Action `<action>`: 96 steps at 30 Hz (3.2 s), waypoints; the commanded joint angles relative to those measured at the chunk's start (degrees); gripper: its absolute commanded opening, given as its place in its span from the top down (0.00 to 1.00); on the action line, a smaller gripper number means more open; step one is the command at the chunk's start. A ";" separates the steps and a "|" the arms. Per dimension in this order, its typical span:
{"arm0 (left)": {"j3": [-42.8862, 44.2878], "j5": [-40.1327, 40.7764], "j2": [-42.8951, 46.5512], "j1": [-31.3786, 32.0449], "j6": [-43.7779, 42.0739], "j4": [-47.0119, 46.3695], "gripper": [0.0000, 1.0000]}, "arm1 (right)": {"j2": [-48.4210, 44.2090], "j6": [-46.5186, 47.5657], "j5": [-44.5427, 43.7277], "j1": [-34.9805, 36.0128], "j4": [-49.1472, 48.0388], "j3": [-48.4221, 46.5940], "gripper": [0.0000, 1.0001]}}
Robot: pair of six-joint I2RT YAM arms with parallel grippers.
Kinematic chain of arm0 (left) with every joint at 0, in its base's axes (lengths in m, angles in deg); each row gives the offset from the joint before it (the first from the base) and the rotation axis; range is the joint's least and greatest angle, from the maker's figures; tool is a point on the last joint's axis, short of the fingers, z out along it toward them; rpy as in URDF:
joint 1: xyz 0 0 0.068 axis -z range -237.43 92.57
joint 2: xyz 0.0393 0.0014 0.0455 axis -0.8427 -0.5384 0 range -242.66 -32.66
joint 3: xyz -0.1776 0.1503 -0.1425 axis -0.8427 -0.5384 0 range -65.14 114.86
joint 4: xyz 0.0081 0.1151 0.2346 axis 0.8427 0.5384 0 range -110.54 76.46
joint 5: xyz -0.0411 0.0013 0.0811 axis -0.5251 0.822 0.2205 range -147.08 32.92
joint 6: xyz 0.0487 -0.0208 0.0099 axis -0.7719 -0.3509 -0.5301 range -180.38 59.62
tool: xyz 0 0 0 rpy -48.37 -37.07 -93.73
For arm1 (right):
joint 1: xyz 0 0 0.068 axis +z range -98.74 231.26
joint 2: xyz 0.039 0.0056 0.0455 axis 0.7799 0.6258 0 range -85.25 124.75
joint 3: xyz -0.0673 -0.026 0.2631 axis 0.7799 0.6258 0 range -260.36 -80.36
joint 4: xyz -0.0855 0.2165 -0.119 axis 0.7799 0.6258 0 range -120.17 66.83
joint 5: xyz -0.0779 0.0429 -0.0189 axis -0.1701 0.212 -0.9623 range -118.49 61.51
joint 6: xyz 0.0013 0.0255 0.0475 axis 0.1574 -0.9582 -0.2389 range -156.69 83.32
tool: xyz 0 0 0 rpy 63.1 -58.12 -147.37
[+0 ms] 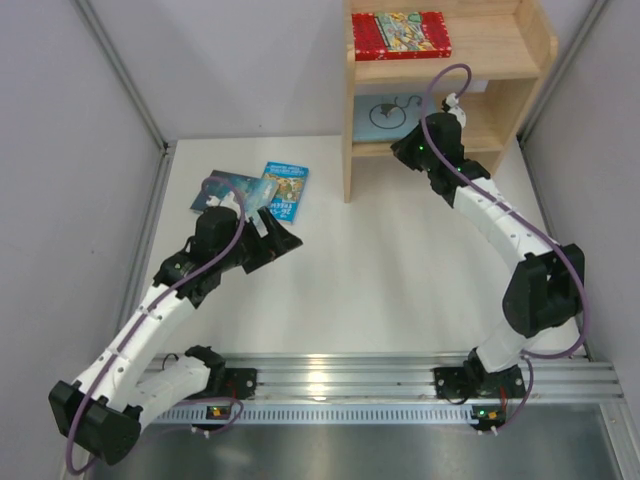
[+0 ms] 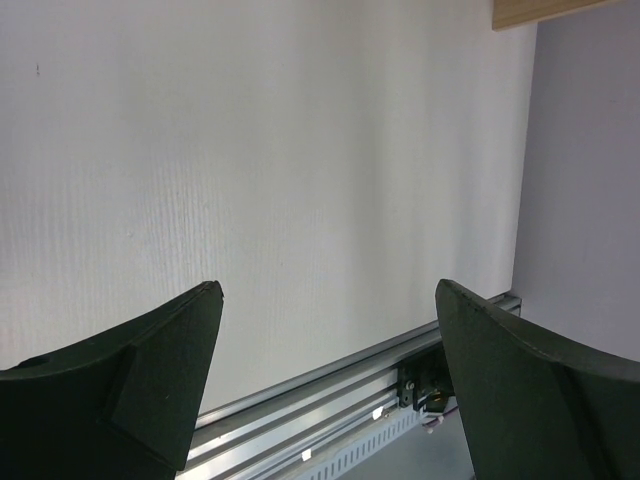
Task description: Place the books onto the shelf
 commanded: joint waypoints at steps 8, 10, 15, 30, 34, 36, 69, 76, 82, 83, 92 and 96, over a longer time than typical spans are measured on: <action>2.41 1.30 -1.56 0.02 -1.05 -3.19 0.08 | 3.73 8.71 -1.07 -0.37 -0.13 -7.41 1.00; 2.76 1.30 -2.00 0.10 -1.13 -3.19 0.08 | 4.35 8.53 -1.07 -0.46 -0.13 -7.50 1.00; 2.94 1.83 -1.83 0.10 -1.13 -3.01 0.08 | 5.67 8.00 -0.90 -0.46 -0.48 -8.03 1.00; 1.36 1.12 -1.65 0.10 -0.61 -3.45 0.09 | 8.48 7.83 -1.51 -0.02 -2.07 -10.31 1.00; 1.18 1.03 -1.48 0.10 -0.52 -3.63 0.09 | 9.36 7.83 -1.34 0.16 -2.07 -11.28 1.00; 1.09 0.86 -1.57 0.10 -0.52 -3.72 0.09 | 9.89 7.83 -1.25 0.16 -2.07 -11.89 1.00; 10.24 2.22 -14.48 -12.09 -3.34 -5.55 0.07 | -6.89 6.34 3.67 0.33 -1.89 4.88 0.99; 0.86 -4.24 -19.93 -30.56 2.03 -16.16 0.05 | -14.89 2.47 12.89 0.42 -9.09 19.01 0.56; -15.21 -4.67 -19.76 -34.35 10.81 -38.75 0.05 | -19.11 0.88 17.12 1.21 -14.19 27.20 0.13; -16.91 -5.03 -20.28 -34.87 11.86 -44.61 0.04 | -19.90 1.49 17.64 1.13 -14.11 27.74 0.08; -25.89 -5.99 -33.62 -35.49 18.90 -73.14 0.02 | -25.87 2.90 18.96 1.30 -14.20 32.93 0.00; -27.20 -6.44 -39.35 -35.49 20.83 -81.39 0.02 | -27.99 3.17 18.88 1.21 -13.67 35.20 0.00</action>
